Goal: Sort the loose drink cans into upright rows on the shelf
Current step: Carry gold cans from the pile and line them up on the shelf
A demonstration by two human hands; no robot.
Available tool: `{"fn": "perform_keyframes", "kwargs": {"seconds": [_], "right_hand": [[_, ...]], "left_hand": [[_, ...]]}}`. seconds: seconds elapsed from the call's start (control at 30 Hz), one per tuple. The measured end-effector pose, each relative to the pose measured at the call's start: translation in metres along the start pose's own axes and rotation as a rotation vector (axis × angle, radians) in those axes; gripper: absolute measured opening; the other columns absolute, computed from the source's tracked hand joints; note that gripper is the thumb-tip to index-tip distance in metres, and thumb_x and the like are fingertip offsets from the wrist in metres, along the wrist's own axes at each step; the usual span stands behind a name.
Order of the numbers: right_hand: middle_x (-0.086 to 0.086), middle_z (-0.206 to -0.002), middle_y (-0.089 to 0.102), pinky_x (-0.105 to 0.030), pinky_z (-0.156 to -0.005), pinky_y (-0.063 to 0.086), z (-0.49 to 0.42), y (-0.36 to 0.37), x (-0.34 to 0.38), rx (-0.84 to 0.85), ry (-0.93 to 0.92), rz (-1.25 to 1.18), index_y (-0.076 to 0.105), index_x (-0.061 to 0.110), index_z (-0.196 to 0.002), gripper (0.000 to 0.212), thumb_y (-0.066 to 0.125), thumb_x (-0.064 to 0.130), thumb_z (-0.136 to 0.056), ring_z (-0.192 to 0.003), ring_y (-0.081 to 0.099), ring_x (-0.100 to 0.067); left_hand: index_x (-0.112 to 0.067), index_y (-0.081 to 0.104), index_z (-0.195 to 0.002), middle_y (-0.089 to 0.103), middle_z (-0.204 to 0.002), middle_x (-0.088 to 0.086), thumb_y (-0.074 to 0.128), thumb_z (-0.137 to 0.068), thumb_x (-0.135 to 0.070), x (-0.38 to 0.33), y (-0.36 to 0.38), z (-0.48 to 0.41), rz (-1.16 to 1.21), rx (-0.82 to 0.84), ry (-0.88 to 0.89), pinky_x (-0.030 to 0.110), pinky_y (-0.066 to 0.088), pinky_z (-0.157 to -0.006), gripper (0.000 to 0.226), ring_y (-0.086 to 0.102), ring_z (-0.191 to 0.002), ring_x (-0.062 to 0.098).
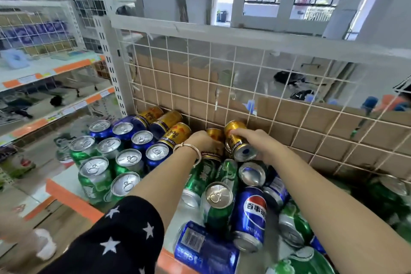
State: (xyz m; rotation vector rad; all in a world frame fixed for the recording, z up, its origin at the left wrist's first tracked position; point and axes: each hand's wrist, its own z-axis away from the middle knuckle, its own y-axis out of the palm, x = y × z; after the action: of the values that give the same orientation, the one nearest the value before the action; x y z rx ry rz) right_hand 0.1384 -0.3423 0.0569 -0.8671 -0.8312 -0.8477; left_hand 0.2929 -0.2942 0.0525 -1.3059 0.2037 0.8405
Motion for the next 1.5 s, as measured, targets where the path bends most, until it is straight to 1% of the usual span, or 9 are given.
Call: {"fn": "perform_keyframes", "kwargs": {"seconds": [0.23, 0.4, 0.57, 0.73, 0.87, 1.07, 1.17, 1.3, 1.5], "right_hand": [[-0.017, -0.102, 0.07, -0.035, -0.075, 0.057, 0.02, -0.001, -0.003, 0.011, -0.018, -0.138, 0.055, 0.001, -0.122, 0.07, 0.075, 0.045, -0.072, -0.086, 0.07, -0.028], [-0.017, -0.098, 0.07, -0.028, -0.061, 0.054, 0.027, -0.004, -0.007, 0.013, -0.046, -0.244, 0.055, 0.0, -0.12, 0.055, 0.071, 0.034, -0.08, -0.073, 0.069, -0.024], [-0.011, -0.086, 0.069, -0.027, -0.058, 0.055, 0.04, -0.009, -0.005, 0.012, -0.09, -0.395, 0.057, 0.005, -0.112, 0.04, 0.069, 0.029, -0.082, -0.06, 0.068, -0.019], [-0.01, -0.088, 0.069, -0.034, -0.073, 0.055, 0.069, -0.02, -0.009, 0.038, -0.184, -0.475, 0.06, 0.012, -0.108, 0.03, 0.063, 0.031, -0.085, -0.072, 0.067, -0.022], [-0.009, -0.08, 0.07, -0.044, -0.085, 0.052, 0.107, -0.049, -0.019, 0.064, -0.249, -0.64, 0.059, 0.015, -0.102, 0.023, 0.055, 0.034, -0.089, -0.072, 0.067, -0.025], [-0.013, -0.093, 0.073, -0.038, -0.077, 0.056, 0.191, -0.115, -0.064, -0.075, -0.254, -0.513, 0.059, 0.004, -0.119, 0.074, 0.082, 0.038, -0.058, -0.08, 0.07, -0.026], [-0.012, -0.088, 0.072, -0.036, -0.071, 0.056, 0.243, -0.148, -0.105, -0.195, -0.249, -0.532, 0.061, 0.005, -0.115, 0.05, 0.077, 0.029, -0.074, -0.072, 0.07, -0.023], [-0.006, -0.074, 0.072, -0.027, -0.056, 0.057, 0.323, -0.189, -0.157, -0.285, -0.284, -0.668, 0.061, 0.007, -0.108, 0.027, 0.066, 0.018, -0.084, -0.06, 0.068, -0.017], [-0.008, -0.098, 0.068, -0.028, -0.059, 0.056, 0.44, -0.247, -0.227, -0.469, -0.311, -0.716, 0.05, 0.01, -0.128, 0.062, 0.074, 0.023, -0.072, -0.07, 0.069, -0.017]], "left_hand": [[-0.004, 0.039, -0.134, 0.042, -0.133, 0.016, 0.074, -0.067, -0.058, -0.004, 0.029, 0.0, -0.269, -0.193, -0.094, 0.037, 0.043, -0.099, 0.093, 0.045, -0.123, 0.03], [-0.002, 0.047, -0.126, 0.052, -0.125, 0.016, 0.072, -0.068, -0.057, -0.003, 0.022, -0.002, -0.14, -0.154, -0.032, 0.036, 0.047, -0.093, 0.083, 0.053, -0.114, 0.028], [-0.01, 0.054, -0.086, 0.058, -0.078, 0.003, 0.073, -0.076, -0.037, 0.002, -0.002, 0.007, 0.393, -0.06, 0.024, 0.024, 0.047, -0.057, 0.035, 0.055, -0.066, 0.012], [-0.008, 0.062, -0.105, 0.071, -0.101, 0.013, 0.079, -0.061, -0.047, -0.02, -0.014, 0.04, 0.664, 0.082, 0.162, 0.04, 0.055, -0.089, 0.061, 0.069, -0.091, 0.025], [-0.006, 0.057, -0.109, 0.066, -0.109, 0.018, 0.072, -0.076, -0.035, -0.048, 0.0, 0.071, 0.93, 0.297, 0.209, 0.046, 0.042, -0.104, 0.046, 0.062, -0.102, 0.031], [-0.018, 0.062, -0.105, 0.067, -0.102, 0.012, 0.056, -0.085, -0.049, -0.104, 0.057, 0.138, 1.006, 0.493, 0.26, 0.048, 0.05, -0.091, 0.038, 0.064, -0.094, 0.026], [-0.019, 0.062, -0.106, 0.071, -0.091, 0.007, 0.049, -0.087, -0.051, -0.13, 0.101, 0.181, 1.022, 0.615, 0.262, 0.041, 0.055, -0.075, 0.039, 0.07, -0.081, 0.02], [-0.012, 0.058, -0.115, 0.069, -0.1, 0.013, 0.057, -0.088, -0.034, -0.161, 0.157, 0.258, 1.055, 0.706, 0.336, 0.046, 0.053, -0.086, 0.035, 0.066, -0.091, 0.026], [-0.013, 0.05, -0.111, 0.067, -0.1, 0.007, 0.075, -0.075, -0.013, -0.203, 0.233, 0.357, 0.877, 0.728, 0.491, 0.042, 0.053, -0.089, 0.043, 0.066, -0.09, 0.022]]}}
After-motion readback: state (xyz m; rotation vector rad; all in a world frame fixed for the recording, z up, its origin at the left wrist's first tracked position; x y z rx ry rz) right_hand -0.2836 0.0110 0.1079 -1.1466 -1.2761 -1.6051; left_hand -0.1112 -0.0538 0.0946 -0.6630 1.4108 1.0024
